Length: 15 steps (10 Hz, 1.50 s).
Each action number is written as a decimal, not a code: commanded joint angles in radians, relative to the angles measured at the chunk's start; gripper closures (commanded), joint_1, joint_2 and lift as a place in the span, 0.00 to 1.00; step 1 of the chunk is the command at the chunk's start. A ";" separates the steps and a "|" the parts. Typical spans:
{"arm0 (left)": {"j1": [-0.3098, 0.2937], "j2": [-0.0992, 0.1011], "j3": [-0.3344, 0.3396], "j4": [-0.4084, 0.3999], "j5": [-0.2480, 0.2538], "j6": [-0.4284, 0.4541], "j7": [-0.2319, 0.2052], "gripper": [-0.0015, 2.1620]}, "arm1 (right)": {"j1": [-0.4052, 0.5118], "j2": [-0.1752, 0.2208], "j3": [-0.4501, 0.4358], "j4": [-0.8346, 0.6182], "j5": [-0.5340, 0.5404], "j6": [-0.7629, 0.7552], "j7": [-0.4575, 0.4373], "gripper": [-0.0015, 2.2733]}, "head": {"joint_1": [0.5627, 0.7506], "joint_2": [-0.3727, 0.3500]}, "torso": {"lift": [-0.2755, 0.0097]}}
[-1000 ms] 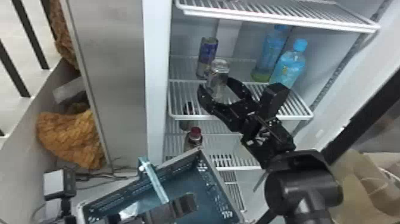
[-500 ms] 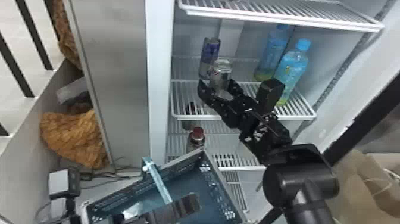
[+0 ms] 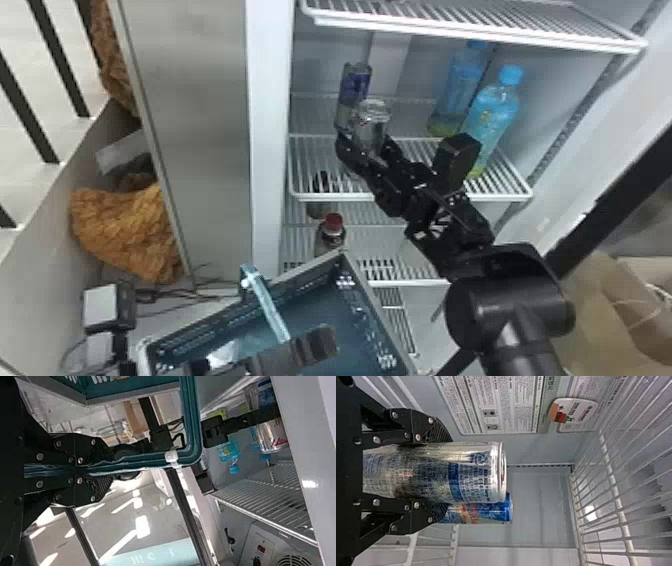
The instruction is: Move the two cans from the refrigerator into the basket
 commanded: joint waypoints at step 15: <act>0.004 -0.002 0.009 0.001 0.000 0.000 0.000 0.56 | 0.424 -0.028 -0.078 -0.504 -0.123 0.110 0.028 0.53 | 0.70 0.20 | 0.84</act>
